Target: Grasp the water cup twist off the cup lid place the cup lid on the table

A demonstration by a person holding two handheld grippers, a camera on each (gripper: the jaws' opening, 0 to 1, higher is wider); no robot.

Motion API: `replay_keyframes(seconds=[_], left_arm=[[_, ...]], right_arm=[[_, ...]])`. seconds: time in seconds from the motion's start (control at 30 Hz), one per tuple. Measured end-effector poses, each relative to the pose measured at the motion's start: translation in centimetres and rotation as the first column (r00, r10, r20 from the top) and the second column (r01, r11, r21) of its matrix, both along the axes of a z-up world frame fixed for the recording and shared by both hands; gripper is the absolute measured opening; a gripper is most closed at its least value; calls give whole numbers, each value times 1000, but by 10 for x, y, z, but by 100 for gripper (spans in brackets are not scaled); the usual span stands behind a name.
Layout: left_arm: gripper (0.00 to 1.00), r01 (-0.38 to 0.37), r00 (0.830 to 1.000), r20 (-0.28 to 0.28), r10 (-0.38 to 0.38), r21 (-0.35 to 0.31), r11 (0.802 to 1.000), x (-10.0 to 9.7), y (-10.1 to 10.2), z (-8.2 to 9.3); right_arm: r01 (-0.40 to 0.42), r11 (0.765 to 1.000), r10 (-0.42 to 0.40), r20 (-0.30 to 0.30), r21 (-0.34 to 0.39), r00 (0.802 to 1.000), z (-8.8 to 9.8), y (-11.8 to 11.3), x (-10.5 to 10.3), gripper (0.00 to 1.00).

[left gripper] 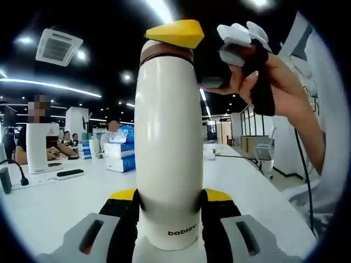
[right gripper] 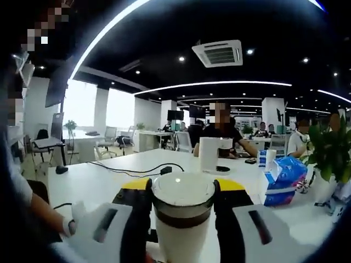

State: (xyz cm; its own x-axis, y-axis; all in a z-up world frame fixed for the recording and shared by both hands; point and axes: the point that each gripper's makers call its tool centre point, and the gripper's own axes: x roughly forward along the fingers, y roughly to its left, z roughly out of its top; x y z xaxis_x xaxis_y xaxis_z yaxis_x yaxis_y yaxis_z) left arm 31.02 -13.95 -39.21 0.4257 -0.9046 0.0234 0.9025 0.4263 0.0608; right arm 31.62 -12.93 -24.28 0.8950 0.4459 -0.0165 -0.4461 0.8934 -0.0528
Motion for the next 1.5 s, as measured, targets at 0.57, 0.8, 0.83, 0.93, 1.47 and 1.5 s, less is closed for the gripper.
replay_keyframes(seconds=[0.57,0.8,0.83,0.93,1.47,1.5], left_arm=[[46,1,1000,-3,-1,-1,1000,1,0,0],[46,1,1000,-2,-1,0,1000,1,0,0],[46,1,1000,-1,-1,0,1000,1,0,0],[46,0,1000,-2,0,0,1000,1,0,0],[46,-2,1000,-3,2,-2,1000,2,1,0],[46,-2,1000,-4,2,-3,1000,2,1,0]], right_arm=[[-221,975,220,-54,-28,974,-2,6,-1,46],[-346,938,344,-73,-25,936,-3,7,-3,46],[-354,935,351,-73,-31,933,-3,7,-3,46],[-407,913,404,-77,-30,912,-3,8,-3,46],[-578,813,570,-97,-75,816,-6,13,-6,46],[-591,803,584,-97,-78,806,-6,14,-6,46]])
